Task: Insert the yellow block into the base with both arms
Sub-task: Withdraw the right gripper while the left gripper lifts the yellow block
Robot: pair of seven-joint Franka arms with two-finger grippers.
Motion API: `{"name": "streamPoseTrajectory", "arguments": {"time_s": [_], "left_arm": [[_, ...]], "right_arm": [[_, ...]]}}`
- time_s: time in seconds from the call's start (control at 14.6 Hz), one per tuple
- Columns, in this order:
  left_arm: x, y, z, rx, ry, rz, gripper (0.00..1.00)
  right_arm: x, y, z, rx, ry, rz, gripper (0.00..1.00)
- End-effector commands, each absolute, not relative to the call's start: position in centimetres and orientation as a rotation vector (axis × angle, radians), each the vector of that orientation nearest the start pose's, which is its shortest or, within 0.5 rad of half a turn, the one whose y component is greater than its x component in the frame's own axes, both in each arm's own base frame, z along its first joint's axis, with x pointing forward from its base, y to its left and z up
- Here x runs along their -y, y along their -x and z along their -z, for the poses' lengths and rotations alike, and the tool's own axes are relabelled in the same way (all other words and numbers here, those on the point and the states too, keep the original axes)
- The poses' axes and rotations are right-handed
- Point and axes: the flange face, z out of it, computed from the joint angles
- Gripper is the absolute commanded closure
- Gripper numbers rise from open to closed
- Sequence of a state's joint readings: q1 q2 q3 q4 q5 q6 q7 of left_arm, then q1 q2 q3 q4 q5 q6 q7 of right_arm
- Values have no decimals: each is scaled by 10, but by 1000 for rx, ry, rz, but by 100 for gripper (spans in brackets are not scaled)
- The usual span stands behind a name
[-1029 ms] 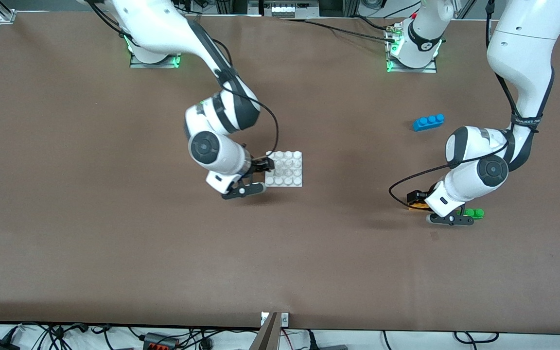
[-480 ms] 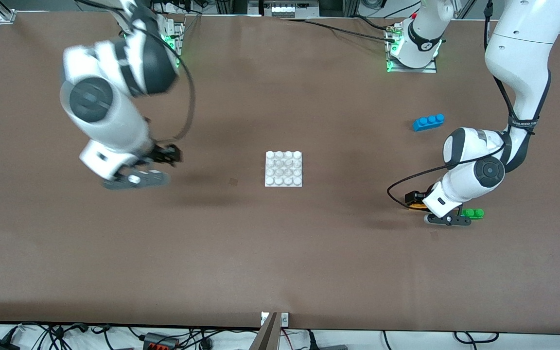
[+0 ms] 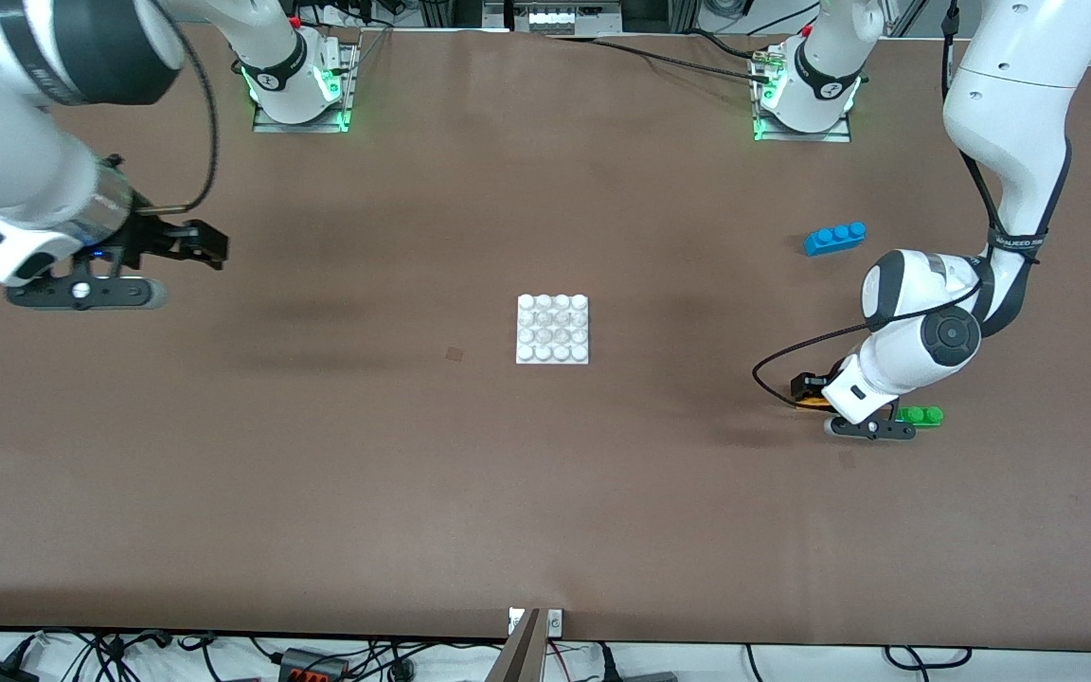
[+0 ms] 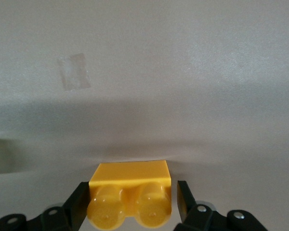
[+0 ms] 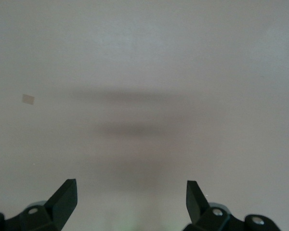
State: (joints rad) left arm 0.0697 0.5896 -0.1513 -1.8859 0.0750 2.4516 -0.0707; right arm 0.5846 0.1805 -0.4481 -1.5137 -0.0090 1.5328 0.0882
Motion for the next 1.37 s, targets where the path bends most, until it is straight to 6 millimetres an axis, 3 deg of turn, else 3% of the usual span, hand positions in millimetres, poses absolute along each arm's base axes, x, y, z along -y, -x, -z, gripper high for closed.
{"name": "streamPoseTrajectory", "arguments": {"time_s": [0.0,0.07,0.27,0.55,0.69,0.75,0.82,0.89,0.96,1.1,1.23,1.3], "left_arm": [[48,-633,-197,-87,3164,-1,28],[48,-633,-197,-87,3163,-4,31],[45,-634,-202,-88,3160,-1,44],[52,-643,-238,-237,3147,71,56],[85,-652,-274,-323,3155,-23,59],[104,-657,-294,-352,3163,-69,60],[118,-661,-310,-370,3175,-89,60],[136,-661,-321,-406,3186,-90,60],[152,-659,-325,-415,3200,-84,60],[179,-656,-318,-304,3265,-122,60],[233,-644,-313,-252,3282,-151,60],[257,-636,-309,-203,3281,-170,60]], "right_arm": [[-61,-590,-550,120,3223,-245,0],[-40,-591,-549,151,3195,-252,0],[-17,-590,-557,211,3146,-223,0],[-6,-581,-578,228,3185,-182,0],[11,-572,-599,216,3190,-119,0],[5,-560,-606,234,3188,-129,0],[13,-548,-605,211,3182,-166,0],[37,-541,-607,140,3164,-162,0],[53,-541,-605,87,3137,-143,0],[63,-541,-606,36,3111,-132,0],[81,-542,-613,0,3116,-53,0],[76,-542,-612,16,3115,-55,0]]}}
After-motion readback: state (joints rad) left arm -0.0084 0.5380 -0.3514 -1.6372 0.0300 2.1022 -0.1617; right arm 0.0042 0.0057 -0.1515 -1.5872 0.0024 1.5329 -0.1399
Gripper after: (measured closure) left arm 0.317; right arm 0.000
